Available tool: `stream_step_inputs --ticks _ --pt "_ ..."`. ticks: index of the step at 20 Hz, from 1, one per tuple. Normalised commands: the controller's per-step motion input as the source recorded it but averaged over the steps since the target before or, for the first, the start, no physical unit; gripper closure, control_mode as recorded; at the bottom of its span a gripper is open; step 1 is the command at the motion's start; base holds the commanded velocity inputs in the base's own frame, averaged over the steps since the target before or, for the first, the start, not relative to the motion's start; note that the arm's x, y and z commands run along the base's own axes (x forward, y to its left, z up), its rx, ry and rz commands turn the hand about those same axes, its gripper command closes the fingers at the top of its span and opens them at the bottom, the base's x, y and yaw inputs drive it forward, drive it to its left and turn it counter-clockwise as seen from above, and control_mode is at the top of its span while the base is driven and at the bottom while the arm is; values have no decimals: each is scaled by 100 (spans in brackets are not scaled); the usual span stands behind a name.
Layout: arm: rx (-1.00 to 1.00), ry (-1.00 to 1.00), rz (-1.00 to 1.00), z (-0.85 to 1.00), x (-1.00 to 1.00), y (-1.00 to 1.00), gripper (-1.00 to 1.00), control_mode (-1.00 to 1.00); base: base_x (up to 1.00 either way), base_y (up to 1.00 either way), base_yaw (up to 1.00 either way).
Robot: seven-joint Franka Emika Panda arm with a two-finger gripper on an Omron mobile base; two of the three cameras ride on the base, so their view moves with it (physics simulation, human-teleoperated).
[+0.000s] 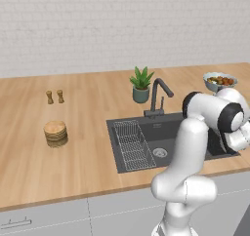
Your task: Pick the cucumber from the sink and place it in the bowl. Then pick the bowl and place it in the microwave. Then close the microwave door and press the start button.
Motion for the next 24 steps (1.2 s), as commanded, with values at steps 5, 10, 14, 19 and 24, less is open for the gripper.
stream_step_inputs --ticks 5,10,14,19,24 --pt "0 0 0 -1 33 -33 -100 -100 0 0 0" --pt "0 2 2 -4 68 -42 -100 -100 0 0 0" --pt "0 2 4 -7 29 -26 100 -100 0 0 0" --pt "1 0 0 6 -15 8 100 -100 0 0 0" --pt "11 0 -5 69 -50 51 100 -100 0 0 0"
